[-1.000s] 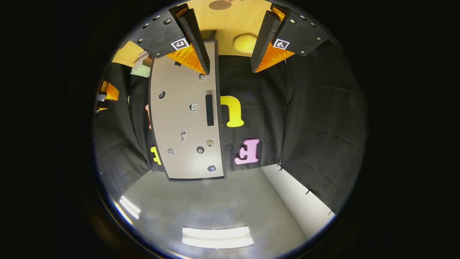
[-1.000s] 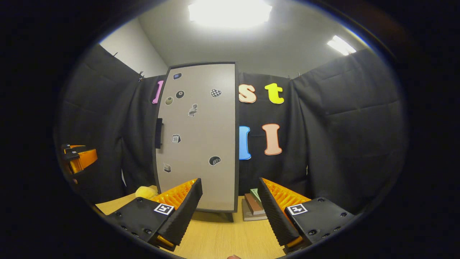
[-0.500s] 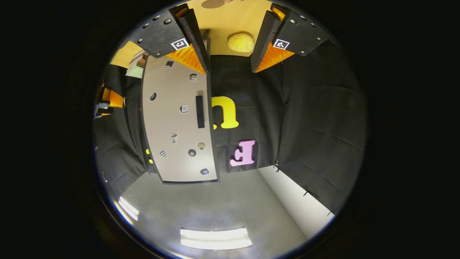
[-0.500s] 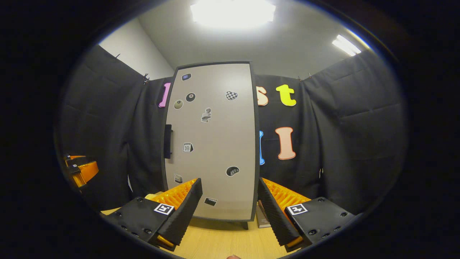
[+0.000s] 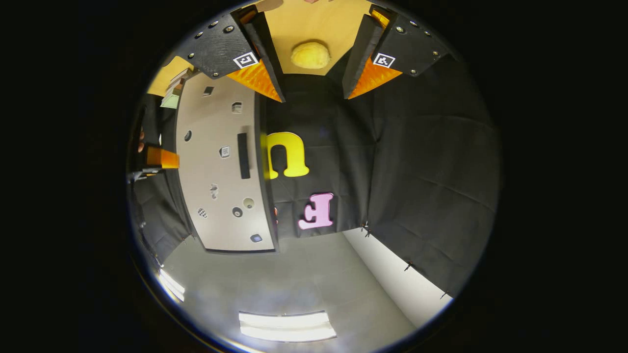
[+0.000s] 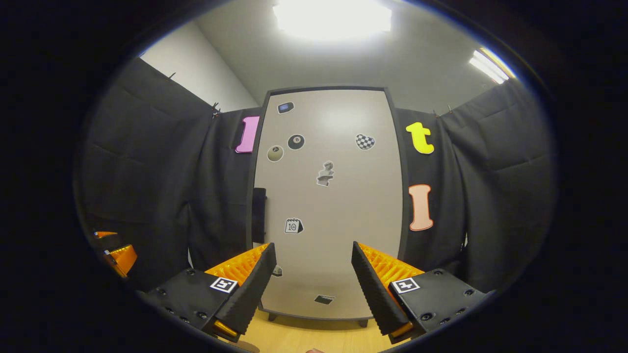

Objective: Open the cabinet door with the right hand, grasp the bottle in the cabinet with the left hand and place it on the coaster, then close the cabinet door with the right hand.

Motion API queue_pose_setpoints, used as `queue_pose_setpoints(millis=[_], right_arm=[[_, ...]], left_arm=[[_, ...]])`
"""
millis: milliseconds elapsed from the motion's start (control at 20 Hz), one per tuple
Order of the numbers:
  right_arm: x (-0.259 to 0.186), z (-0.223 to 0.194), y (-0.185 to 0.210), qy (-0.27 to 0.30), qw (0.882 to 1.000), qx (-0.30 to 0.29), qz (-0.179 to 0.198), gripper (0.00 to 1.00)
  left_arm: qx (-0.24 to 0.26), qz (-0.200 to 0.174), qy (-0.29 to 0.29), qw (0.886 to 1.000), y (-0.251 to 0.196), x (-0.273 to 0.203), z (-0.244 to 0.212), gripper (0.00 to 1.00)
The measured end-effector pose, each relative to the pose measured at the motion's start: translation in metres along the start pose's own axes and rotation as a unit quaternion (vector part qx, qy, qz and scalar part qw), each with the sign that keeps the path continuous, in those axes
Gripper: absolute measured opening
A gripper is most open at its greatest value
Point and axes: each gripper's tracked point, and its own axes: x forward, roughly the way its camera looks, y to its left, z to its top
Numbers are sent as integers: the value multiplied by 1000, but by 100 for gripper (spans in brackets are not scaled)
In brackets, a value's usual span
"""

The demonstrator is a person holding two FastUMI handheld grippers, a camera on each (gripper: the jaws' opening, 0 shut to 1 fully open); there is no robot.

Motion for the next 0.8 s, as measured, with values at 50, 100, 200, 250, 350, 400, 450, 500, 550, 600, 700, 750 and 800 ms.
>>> queue_pose_setpoints(millis=[50, 100, 200, 250, 350, 400, 450, 500, 550, 600, 700, 750, 800], right_arm=[[7, 3, 7, -1, 1000, 0, 3, 98], [14, 6, 15, -2, 1000, -1, 7, 98], [28, 12, 28, -6, 1000, -3, 12, 98], [35, 13, 35, -6, 1000, -5, 15, 98], [49, 15, 49, -6, 1000, -5, 20, 97], [56, 16, 56, -6, 1000, -5, 24, 97], [65, 17, 62, -6, 1000, -5, 26, 97], [72, 17, 68, -3, 1000, -7, 28, 98], [80, 17, 74, -2, 1000, -8, 29, 98], [87, 17, 78, -1, 1000, -7, 30, 97], [102, 19, 87, -4, 1000, -4, 29, 98], [109, 20, 91, -4, 1000, -3, 29, 98], [117, 20, 94, -4, 1000, -2, 27, 97]], left_arm=[[-1, 4, 1, 1000, 5, 2, -3, 67], [-2, 7, 2, 1000, 12, 4, -5, 66], [-3, 15, 4, 1000, 28, 8, -11, 66], [-3, 19, 5, 1000, 34, 9, -13, 66], [-2, 24, 7, 1000, 45, 13, -20, 67], [-2, 27, 8, 1000, 50, 15, -22, 67], [-2, 28, 10, 1000, 54, 18, -25, 67], [-2, 30, 12, 999, 59, 21, -28, 67], [-2, 31, 14, 999, 62, 23, -30, 67], [-1, 32, 17, 999, 67, 26, -33, 67], [-1, 36, 20, 999, 75, 30, -39, 67], [0, 38, 22, 999, 80, 32, -41, 67], [0, 40, 24, 999, 84, 34, -43, 67]])
